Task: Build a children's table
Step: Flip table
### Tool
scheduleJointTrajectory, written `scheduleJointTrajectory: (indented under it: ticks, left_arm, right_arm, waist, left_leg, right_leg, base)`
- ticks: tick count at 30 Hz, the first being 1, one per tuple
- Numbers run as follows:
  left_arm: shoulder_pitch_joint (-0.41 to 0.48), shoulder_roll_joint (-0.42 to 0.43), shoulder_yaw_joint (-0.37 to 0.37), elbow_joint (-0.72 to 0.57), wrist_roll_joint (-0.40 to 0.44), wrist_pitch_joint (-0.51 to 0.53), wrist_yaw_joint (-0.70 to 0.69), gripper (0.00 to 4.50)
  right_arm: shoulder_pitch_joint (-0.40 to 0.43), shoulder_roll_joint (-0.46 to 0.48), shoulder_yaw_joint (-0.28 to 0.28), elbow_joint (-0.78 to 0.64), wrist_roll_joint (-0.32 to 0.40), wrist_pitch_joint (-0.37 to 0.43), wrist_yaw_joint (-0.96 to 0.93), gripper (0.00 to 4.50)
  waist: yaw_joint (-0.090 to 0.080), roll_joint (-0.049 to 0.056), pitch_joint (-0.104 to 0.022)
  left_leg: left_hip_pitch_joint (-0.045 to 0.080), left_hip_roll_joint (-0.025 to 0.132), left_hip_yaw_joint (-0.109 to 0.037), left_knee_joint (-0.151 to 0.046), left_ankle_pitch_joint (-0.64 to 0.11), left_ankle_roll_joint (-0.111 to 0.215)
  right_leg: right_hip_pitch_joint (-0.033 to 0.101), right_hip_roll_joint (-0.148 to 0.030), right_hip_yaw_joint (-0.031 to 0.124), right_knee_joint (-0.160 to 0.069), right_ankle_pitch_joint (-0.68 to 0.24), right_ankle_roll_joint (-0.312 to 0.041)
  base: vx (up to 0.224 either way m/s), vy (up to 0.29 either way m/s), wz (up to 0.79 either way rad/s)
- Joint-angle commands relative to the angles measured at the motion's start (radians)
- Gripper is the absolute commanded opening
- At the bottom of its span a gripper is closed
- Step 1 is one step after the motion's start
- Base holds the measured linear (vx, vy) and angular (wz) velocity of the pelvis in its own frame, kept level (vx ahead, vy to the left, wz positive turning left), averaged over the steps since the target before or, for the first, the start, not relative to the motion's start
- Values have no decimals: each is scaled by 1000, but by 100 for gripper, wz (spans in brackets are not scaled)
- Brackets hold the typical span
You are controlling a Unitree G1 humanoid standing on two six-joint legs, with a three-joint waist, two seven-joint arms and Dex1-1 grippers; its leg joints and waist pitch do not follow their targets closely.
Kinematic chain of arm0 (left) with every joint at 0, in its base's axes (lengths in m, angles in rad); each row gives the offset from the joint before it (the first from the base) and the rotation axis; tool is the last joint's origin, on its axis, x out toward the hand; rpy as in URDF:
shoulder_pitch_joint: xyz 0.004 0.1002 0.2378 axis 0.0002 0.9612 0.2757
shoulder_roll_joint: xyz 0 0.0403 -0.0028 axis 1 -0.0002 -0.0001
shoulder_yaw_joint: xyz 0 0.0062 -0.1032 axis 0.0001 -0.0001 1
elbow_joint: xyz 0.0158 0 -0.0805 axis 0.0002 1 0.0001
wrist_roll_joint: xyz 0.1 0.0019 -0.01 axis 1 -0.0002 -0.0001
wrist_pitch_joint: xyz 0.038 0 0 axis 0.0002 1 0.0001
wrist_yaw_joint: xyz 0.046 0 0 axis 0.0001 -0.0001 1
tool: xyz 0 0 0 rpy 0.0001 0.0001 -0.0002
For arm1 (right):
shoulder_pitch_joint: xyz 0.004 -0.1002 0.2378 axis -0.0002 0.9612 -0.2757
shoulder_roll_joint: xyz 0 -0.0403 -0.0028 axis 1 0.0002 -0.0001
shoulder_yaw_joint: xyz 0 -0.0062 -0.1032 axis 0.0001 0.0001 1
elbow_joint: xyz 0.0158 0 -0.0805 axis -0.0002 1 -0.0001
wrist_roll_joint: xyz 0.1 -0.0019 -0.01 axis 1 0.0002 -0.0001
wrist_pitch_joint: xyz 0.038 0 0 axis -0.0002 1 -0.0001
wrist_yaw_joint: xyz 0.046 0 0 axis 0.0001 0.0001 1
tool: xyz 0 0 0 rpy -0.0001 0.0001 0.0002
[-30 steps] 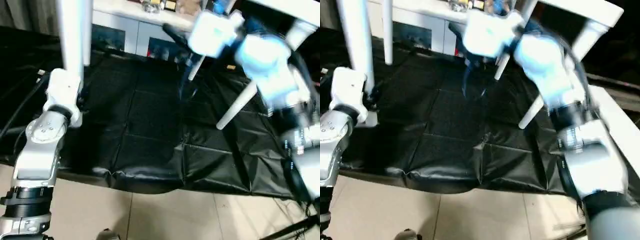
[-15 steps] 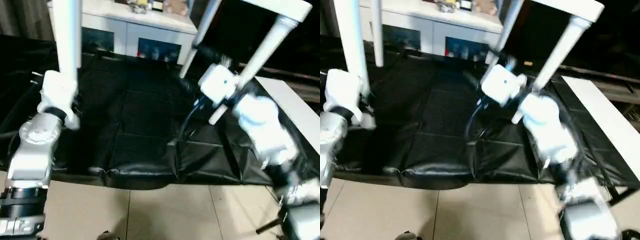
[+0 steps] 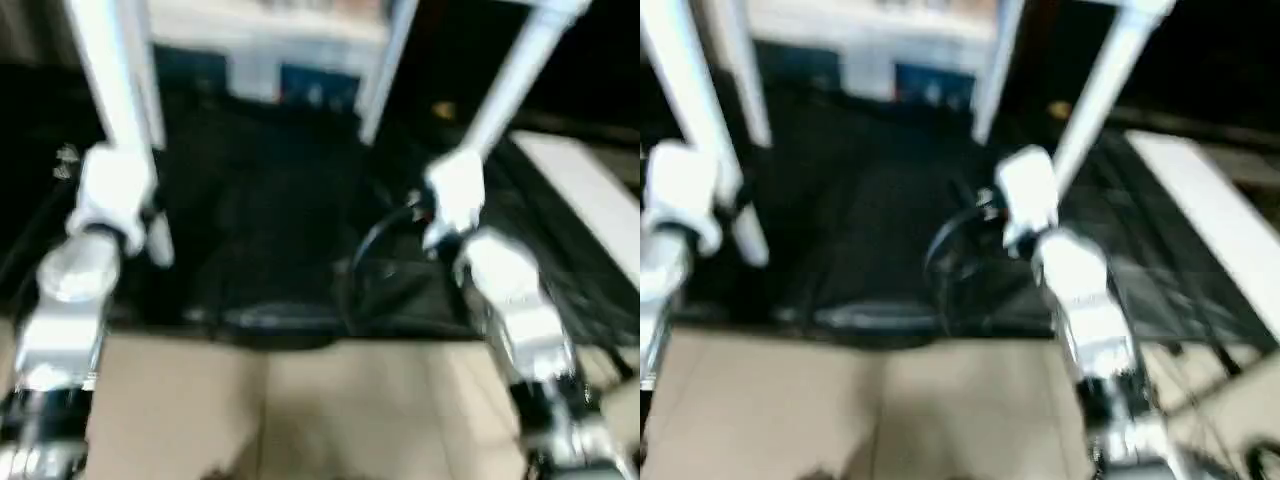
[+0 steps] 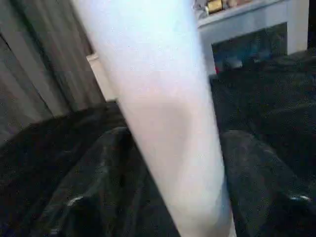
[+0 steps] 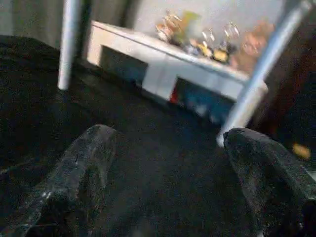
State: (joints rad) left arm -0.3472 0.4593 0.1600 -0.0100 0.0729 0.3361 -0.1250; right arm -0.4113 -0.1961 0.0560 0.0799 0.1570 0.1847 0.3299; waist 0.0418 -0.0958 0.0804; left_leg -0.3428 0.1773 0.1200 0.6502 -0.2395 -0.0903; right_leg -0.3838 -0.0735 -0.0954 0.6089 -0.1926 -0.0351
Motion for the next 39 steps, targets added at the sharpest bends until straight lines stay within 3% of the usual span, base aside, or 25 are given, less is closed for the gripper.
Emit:
scheduleJointTrajectory:
  ticks: [1, 2, 3, 5, 6, 8, 12, 17, 21, 22, 23, 24, 25, 26, 27, 28, 29, 30, 31, 32, 33, 34, 35, 37, 39]
  left_arm:
    - [20, -11, 2, -63, -8, -25, -5, 350]
    - [47, -15, 8, -97, -11, -43, -8, 350]
    - [74, -20, 16, -129, -19, -60, -10, 350]
    - [98, -27, 26, -157, -28, -85, -12, 350]
    - [119, -36, 42, -178, -31, -97, -1, 350]
    - [150, -41, 63, -193, -25, -109, 20, 350]
    - [222, -38, 85, -233, -17, -88, 30, 350]
    - [264, -40, 92, -264, -54, -30, -17, 350]
    - [247, -82, 229, -221, -93, -108, 88, 350]
    - [243, -104, 271, -210, -143, -162, 96, 350]
    - [246, -131, 310, -202, -228, -214, 69, 350]
    - [246, -131, 310, -202, -228, -214, 69, 350]
    - [252, -151, 337, -196, -302, -251, 32, 350]
    - [262, -175, 363, -202, -393, -268, -24, 350]
    - [264, -181, 369, -204, -412, -272, -35, 350]
    - [279, -197, 392, -208, -477, -285, -86, 350]
    - [307, -206, 419, -204, -542, -290, -159, 350]
    - [316, -203, 422, -200, -544, -295, -172, 350]
    - [328, -199, 421, -210, -582, -268, -219, 350]
    - [337, -194, 419, -214, -613, -254, -251, 350]
    - [345, -188, 413, -226, -653, -214, -283, 350]
    - [360, -173, 401, -245, -706, -155, -332, 350]
    - [423, -96, 321, -310, -796, -18, -470, 350]
    - [475, -21, 231, -363, -808, 27, -569, 350]
    - [474, 7, 189, -368, -777, 40, -576, 350]
  right_arm:
    - [32, -2, -26, -54, 37, 40, -5, 387]
    - [62, -1, -27, -83, 59, 57, 1, 387]
    - [87, -2, -30, -105, 74, 66, 6, 387]
    - [106, -2, -39, -120, 83, 75, 3, 387]
    - [115, 2, -59, -122, 94, 78, -10, 387]
    - [120, 8, -88, -124, 88, 93, -39, 387]
    - [132, 16, -122, -152, 81, 144, -90, 387]
    - [145, 10, -90, -174, 97, 173, -74, 387]
    - [157, 12, -73, -195, 131, 200, -23, 387]
    - [165, 6, -67, -202, 136, 212, -5, 387]
    - [175, -8, -55, -211, 140, 224, 22, 387]
    - [175, -8, -55, -211, 140, 224, 22, 387]
    - [184, -23, -43, -219, 146, 238, 50, 387]
    - [192, -48, -26, -232, 155, 249, 91, 387]
    - [194, -54, -23, -235, 157, 252, 99, 387]
    - [202, -78, -10, -250, 172, 266, 142, 387]
    - [213, -124, 11, -277, 201, 292, 215, 387]
    - [215, -136, 16, -283, 205, 297, 233, 387]
    - [220, -154, 25, -292, 209, 304, 258, 387]
    - [223, -164, 29, -297, 211, 310, 274, 387]
    - [224, -169, 31, -299, 211, 312, 280, 387]
    - [226, -174, 33, -302, 212, 315, 290, 387]
    - [228, -183, 36, -307, 217, 324, 308, 387]
    - [231, -195, 47, -319, 232, 335, 330, 387]
    - [232, -203, 52, -330, 246, 346, 345, 387]
  waist:
    - [-15, 28, -46]
    - [-18, 29, -45]
    - [-25, 31, -48]
    - [-27, 39, -52]
    - [-24, 40, -52]
    - [-27, 38, -44]
    - [-31, 40, -38]
    - [-29, 44, -33]
    - [-32, 46, -30]
    - [-36, 48, -31]
    - [-30, 55, -33]
    - [-16, 63, -29]
    - [24, 54, -27]
    - [14, 2, -21]
    - [23, -1, -23]
    - [20, 1, -23]
    - [41, 7, -48]
    - [47, 12, -54]
    - [48, 27, -60]
    - [43, 32, -59]
    - [42, 32, -57]
    - [43, 30, -53]
    - [43, 26, -54]
    - [44, 34, -55]
    - [40, 33, -58]
  left_leg:
    - [29, 45, -21, -125, -558, -47]
    - [30, 42, -22, -119, -538, -39]
    - [26, 44, -27, -123, -527, -34]
    - [21, 56, -32, -135, -532, -34]
    - [10, 70, -31, -153, -530, -30]
    - [19, 66, -24, -149, -539, -41]
    - [32, 60, -22, -138, -544, -41]
    - [27, 74, -22, -158, -614, -49]
    - [40, 57, -16, -134, -550, -39]
    - [28, 69, -22, -145, -577, -34]
    - [-3, 100, -34, -183, -637, -31]
    - [-36, 129, -39, -229, -700, -26]
    - [-38, 139, -9, -259, -714, -12]
    - [45, 46, 15, -153, -609, -31]
    - [91, -7, 30, -45, -442, -26]
    - [55, 2, 15, -4, -205, 6]
    - [-1, 28, 4, -84, -130, 4]
    - [-14, 39, 3, -116, -131, -17]
    - [6, 54, 3, -132, -178, -31]
    - [6, 60, 7, -140, -201, -36]
    - [2, 60, 9, -144, -223, -34]
    - [6, 58, 16, -145, -309, -40]
    - [9, 52, 17, -139, -339, -49]
    - [6, 60, 16, -149, -340, -49]
    - [11, 62, 21, -151, -330, -48]
  right_leg:
    - [14, -79, 32, -115, -582, -24]
    - [15, -90, 23, -135, -682, 14]
    - [27, -90, 10, -144, -697, 31]
    - [44, -90, -2, -141, -617, 18]
    - [55, -85, -1, -129, -502, 2]
    - [40, -91, -3, -137, -512, -10]
    - [35, -91, -25, -158, -607, 29]
    - [42, -85, -18, -134, -556, 16]
    - [30, -93, -42, -174, -650, 46]
    - [48, -86, -55, -167, -619, 56]
    - [83, -76, -39, -108, -508, 41]
    - [115, -66, -23, -20, -415, 23]
    - [92, -50, 36, 66, -210, 0]
    - [-15, -71, 69, -85, -625, 46]
    - [-72, -112, 55, -180, -915, 76]
    - [-40, -170, 87, -198, -1106, 81]
    - [34, -142, 76, -144, -919, 66]
    - [36, -102, 57, -118, -768, 57]
    - [16, -72, 55, -96, -513, 25]
    - [15, -61, 59, -82, -353, -32]
    - [21, -61, 58, -80, -337, -48]
    - [14, -62, 59, -85, -400, -57]
    - [9, -64, 65, -82, -456, -57]
    - [9, -59, 68, -81, -433, -59]
    - [8, -51, 71, -79, -348, -75]
  base:
    - [0, 0, 0]
    - [0, 0, 0]
    - [0, 0, 0]
    - [0, 0, 0]
    - [0, 0, 0]
    - [0, 0, 0]
    - [0, 0, 0]
    - [0, 0, 0]
    - [0, 0, 0]
    - [0, 0, 0]
    - [0, 0, 0]
    - [0, 0, 0]
    - [0, 0, 0]
    - [48, -92, 21]
    - [101, -95, 15]
    - [170, -86, 1]
    - [97, -21, -15]
    - [103, 4, -12]
    - [59, -8, 9]
    - [59, -8, 9]
    - [0, 0, 0]
    - [0, 0, 0]
    - [0, 0, 0]
    - [58, 19, 0]
    - [28, 10, 1]
